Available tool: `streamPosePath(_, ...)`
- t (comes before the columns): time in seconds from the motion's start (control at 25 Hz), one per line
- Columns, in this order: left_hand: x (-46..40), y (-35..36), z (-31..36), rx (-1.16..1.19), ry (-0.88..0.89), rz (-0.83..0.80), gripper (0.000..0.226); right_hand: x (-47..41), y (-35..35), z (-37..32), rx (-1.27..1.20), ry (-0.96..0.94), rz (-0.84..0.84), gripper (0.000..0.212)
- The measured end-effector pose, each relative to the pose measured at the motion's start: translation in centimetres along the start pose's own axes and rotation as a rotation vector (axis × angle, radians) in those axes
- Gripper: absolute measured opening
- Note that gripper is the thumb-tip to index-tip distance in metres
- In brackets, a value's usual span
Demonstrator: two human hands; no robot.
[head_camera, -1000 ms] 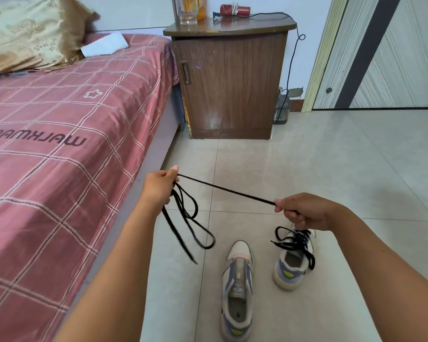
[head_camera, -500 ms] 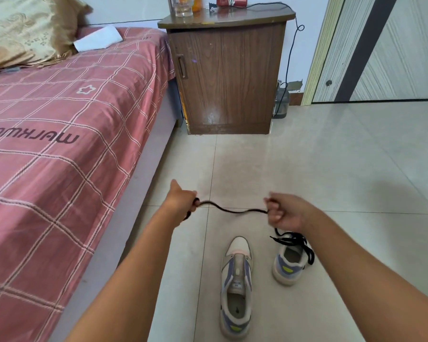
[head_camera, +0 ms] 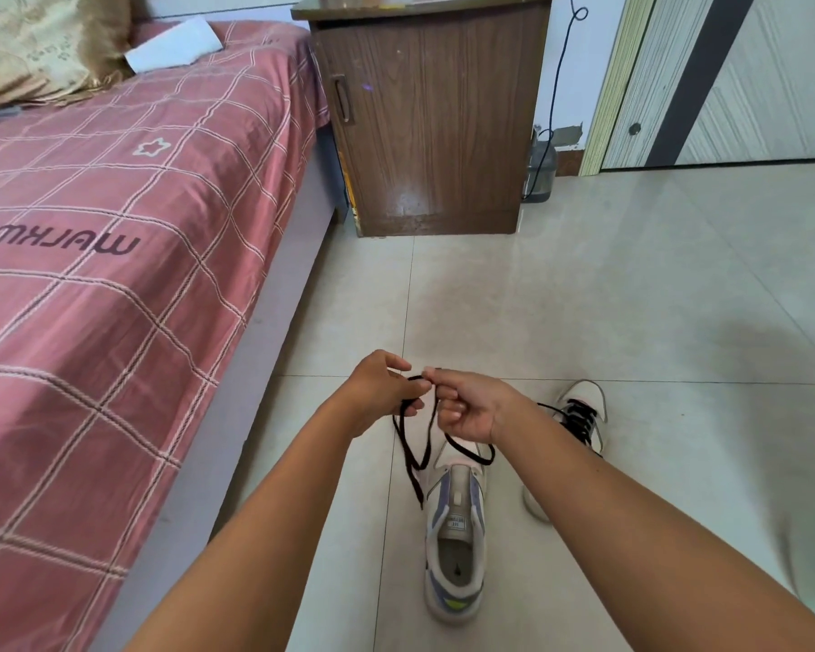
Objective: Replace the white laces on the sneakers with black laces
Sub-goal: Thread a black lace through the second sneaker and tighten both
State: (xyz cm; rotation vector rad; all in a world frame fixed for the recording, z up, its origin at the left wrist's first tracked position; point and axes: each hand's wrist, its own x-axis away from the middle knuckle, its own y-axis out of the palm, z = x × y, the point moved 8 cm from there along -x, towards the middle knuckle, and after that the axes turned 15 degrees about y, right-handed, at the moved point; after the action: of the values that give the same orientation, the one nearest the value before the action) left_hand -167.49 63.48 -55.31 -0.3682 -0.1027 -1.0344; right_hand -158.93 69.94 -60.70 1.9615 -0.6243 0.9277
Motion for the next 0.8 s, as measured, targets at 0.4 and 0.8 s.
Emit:
streamPosePath(0.4,1.3,-0.9,-5.5,-0.089,-0.111,-0.210,0.023,-1.3,-5.1,-9.9,0.035,-0.265,0.447,0.034)
streamPosePath(0.8,2.2,2.6,-16.5,0.234,-0.317,-0.027,0.023,-4.4,-8.4,-9.1,0.178,-0.330,0.562,0.020)
